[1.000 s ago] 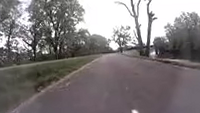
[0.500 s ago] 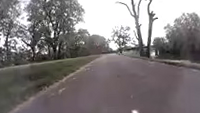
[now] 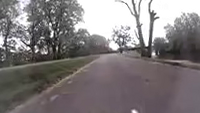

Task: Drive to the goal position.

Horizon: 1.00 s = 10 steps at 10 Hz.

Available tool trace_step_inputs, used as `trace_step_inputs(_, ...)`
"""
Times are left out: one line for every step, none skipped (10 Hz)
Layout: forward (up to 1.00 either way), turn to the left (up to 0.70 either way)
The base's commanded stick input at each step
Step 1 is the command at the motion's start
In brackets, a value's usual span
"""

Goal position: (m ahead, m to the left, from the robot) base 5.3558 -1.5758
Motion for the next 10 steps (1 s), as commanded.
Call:
trace_step_inputs(0.70,0.00)
trace_step_inputs(0.70,0.00)
trace_step_inputs(0.70,0.00)
trace_step_inputs(0.70,0.00)
trace_step_inputs(0.70,0.00)
trace_step_inputs(0.70,0.00)
trace_step_inputs(0.70,0.00)
trace_step_inputs(0.70,0.00)
trace_step_inputs(0.70,0.00)
trace_step_inputs(0.70,-0.04)
